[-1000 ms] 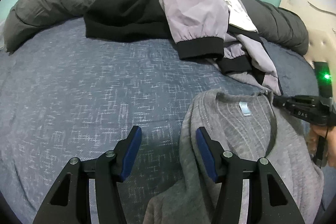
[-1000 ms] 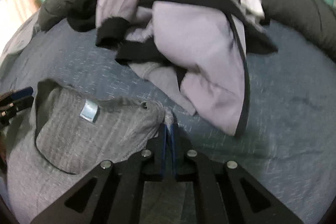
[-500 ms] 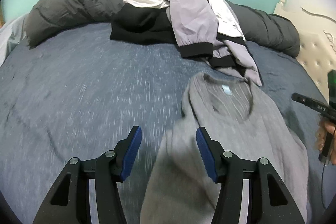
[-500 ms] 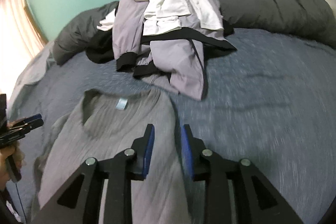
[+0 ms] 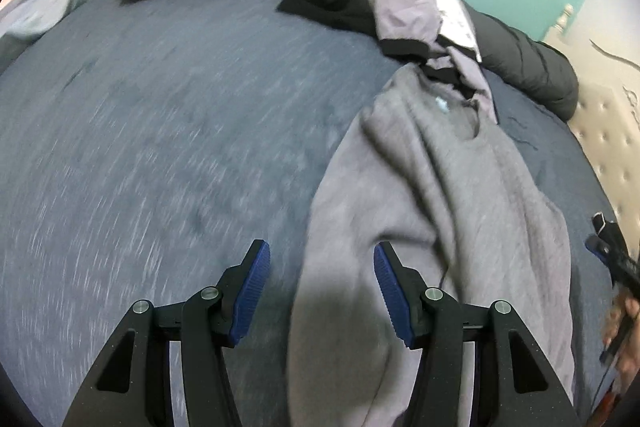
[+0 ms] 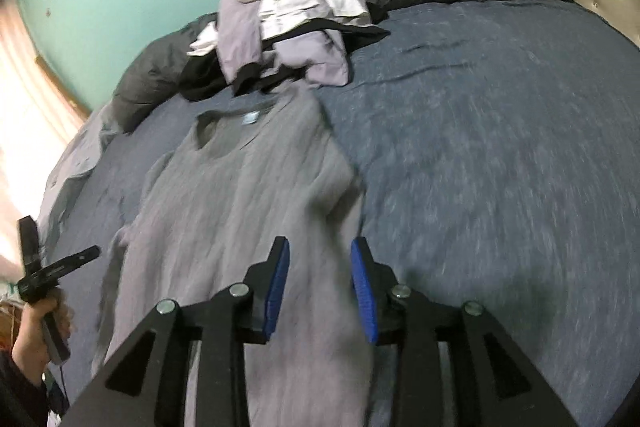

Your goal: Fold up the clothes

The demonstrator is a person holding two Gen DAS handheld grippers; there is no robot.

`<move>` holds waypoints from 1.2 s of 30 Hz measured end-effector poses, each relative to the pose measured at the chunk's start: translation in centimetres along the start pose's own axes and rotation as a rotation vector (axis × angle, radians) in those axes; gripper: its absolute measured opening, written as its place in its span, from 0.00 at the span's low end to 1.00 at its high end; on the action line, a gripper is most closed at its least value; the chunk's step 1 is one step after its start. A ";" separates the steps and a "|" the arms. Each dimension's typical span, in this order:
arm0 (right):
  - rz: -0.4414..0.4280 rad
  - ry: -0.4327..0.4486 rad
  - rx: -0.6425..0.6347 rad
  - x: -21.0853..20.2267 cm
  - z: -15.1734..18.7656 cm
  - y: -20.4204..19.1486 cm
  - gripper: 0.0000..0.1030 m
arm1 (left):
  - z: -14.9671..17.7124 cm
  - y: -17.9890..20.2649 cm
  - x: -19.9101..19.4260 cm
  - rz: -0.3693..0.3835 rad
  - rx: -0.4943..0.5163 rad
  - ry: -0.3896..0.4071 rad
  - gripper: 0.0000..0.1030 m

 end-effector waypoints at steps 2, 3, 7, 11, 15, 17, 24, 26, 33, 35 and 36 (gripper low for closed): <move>-0.028 0.009 0.010 -0.8 1.8 -0.6 0.40 | 1.6 -0.5 -0.2 -0.002 -0.019 -0.015 0.57; -0.039 0.011 0.015 -1.1 2.7 -0.8 0.41 | 2.3 -0.7 -0.3 -0.002 -0.026 -0.025 0.58; -0.054 0.007 0.011 -2.1 5.5 -1.8 0.41 | 4.8 -1.1 -0.7 -0.002 -0.043 -0.056 0.60; -0.065 0.030 0.021 -3.0 7.0 -1.6 0.47 | 6.9 -1.1 -1.1 -0.014 -0.044 -0.082 0.60; -0.065 0.040 0.033 -2.8 8.1 -0.7 0.47 | 8.6 -1.3 -1.1 -0.011 -0.064 -0.111 0.60; -0.085 0.040 0.067 -2.7 8.0 -0.2 0.47 | 9.5 -1.5 -1.1 -0.005 -0.082 -0.124 0.60; -0.120 0.077 0.048 -3.3 7.2 -0.9 0.47 | 11.9 -1.4 -0.9 0.003 -0.119 -0.153 0.60; -0.120 0.076 0.049 -3.2 7.2 -1.0 0.47 | 12.4 -1.2 -0.8 0.011 -0.128 -0.155 0.60; -0.138 0.102 0.058 -3.7 6.8 -1.6 0.47 | 13.6 0.0 -0.2 0.094 -0.138 -0.182 0.17; -0.141 0.104 0.068 -3.5 6.8 -1.7 0.47 | 13.6 0.7 -0.6 0.087 -0.107 -0.180 0.07; -0.148 0.102 0.076 -3.3 6.9 -1.7 0.47 | 13.4 1.0 -1.2 0.075 -0.083 -0.172 0.04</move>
Point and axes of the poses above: each gripper's, at about its wrist camera, not at the fingertips, and x roughly the way its jaws point, y to its right, z to its underside, the point moved 5 cm from there along x, roughly the way its jaws point, and after that the axes turned 10 degrees about -y, right-handed, at the moved point
